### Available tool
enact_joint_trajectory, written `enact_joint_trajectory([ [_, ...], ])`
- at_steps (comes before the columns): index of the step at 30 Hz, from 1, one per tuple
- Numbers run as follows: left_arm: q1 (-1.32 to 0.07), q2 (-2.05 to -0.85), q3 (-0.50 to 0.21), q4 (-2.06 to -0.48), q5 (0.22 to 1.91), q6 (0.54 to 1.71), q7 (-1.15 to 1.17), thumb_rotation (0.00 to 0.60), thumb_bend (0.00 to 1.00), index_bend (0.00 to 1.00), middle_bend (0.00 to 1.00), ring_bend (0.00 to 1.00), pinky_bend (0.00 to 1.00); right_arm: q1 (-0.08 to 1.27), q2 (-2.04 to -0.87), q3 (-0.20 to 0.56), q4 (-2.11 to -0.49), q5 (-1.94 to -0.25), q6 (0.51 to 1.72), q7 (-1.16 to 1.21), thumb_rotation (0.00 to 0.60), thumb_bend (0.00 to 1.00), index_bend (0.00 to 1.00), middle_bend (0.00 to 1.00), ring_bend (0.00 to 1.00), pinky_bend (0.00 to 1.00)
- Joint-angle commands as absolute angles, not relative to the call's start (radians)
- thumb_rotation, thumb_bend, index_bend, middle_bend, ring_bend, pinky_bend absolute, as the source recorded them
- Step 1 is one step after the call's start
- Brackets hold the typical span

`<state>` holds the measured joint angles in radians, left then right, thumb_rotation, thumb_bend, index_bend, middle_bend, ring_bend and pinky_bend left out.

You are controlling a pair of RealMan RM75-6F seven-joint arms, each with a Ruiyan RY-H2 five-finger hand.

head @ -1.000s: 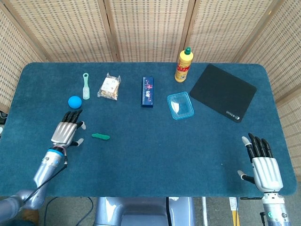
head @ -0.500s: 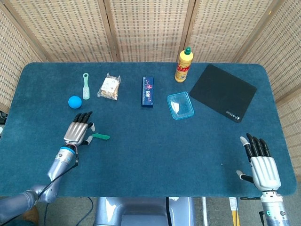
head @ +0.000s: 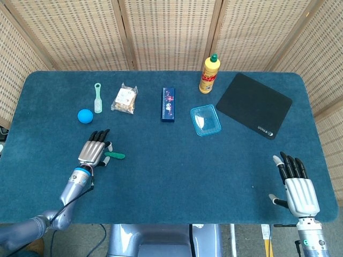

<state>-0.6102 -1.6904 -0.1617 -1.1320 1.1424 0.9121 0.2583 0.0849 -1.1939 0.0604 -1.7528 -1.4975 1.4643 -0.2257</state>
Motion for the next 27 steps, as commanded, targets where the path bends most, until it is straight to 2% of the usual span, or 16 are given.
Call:
enact_joint_trajectory([
  [1,-0.612,-1.694,-0.161,-1.129,1.141,0.912,0.26,0.6,0.41,0.47,0.0,0.0,0.0,0.085,-1.194,0.06,-1.753,-1.498,1.464,-0.224,0.6,0.0,0.0,0.0,0.0,0.0],
  [21,-0.618,-1.71,-0.161,-1.13,1.11,0.911,0.282,0.6,0.44,0.57,0.0,0.0,0.0,0.085,-1.193,0.053,-1.752,-1.509,1.469,-0.219,0.6,0.0,0.0,0.0,0.0,0.0],
  [27,-0.616,-1.708,-0.168,-1.14,1.099,0.915,0.274,0.6,0.49,0.66,0.0,0.0,0.0,0.083,-1.191,0.052,-1.752,-1.512,1.474,-0.213,0.6,0.0,0.0,0.0,0.0,0.0],
])
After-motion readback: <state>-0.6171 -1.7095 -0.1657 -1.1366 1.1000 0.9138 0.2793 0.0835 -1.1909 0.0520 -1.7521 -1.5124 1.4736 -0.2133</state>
